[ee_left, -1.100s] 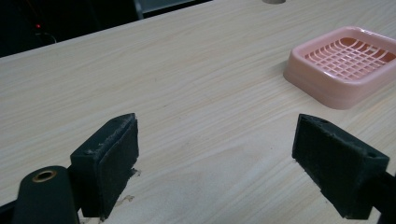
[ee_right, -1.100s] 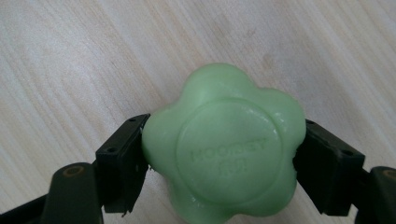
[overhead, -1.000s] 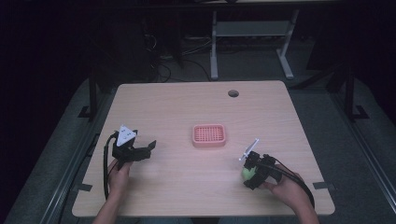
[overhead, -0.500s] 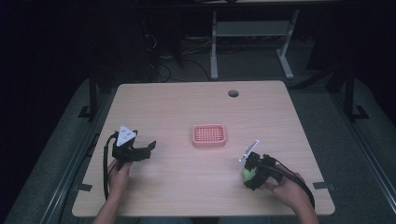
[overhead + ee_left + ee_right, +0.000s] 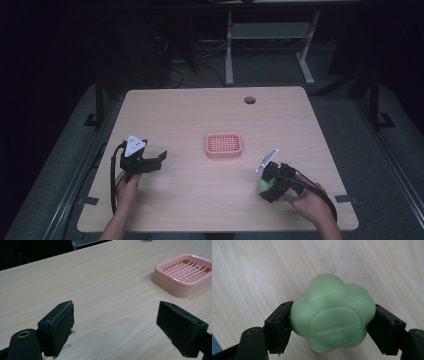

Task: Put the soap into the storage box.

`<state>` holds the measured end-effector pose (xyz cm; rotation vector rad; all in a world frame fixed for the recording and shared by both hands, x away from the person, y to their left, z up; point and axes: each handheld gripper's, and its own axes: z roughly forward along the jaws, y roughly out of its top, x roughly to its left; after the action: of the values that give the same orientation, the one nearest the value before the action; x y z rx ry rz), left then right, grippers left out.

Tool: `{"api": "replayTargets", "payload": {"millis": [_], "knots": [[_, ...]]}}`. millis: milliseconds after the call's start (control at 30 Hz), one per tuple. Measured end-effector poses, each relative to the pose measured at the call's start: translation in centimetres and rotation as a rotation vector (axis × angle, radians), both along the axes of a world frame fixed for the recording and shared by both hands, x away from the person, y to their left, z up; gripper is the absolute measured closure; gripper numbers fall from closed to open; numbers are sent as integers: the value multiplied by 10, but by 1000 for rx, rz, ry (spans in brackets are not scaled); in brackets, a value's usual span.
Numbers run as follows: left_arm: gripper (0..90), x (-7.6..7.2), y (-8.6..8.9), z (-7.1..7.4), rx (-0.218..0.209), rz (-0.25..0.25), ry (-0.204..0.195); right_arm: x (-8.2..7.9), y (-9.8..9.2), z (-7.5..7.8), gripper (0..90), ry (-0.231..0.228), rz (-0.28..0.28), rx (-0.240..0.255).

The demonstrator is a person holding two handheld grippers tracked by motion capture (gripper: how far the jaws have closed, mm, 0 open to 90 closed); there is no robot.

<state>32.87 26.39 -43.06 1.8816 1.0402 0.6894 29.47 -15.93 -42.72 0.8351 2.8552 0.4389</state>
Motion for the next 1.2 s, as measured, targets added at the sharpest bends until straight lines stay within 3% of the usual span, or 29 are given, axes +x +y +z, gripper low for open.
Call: {"api": "replayTargets", "payload": {"millis": [367,467,1200], "knots": [[143,0,-1,-1,1,-4,0,13,-1,11,258,-23,2,35],[143,0,-1,0,20,-14,0,16,-1,13,258,-20,0,46],[143,0,-1,0,19,-12,0,43,14,38,258,-45,16,75]]}}
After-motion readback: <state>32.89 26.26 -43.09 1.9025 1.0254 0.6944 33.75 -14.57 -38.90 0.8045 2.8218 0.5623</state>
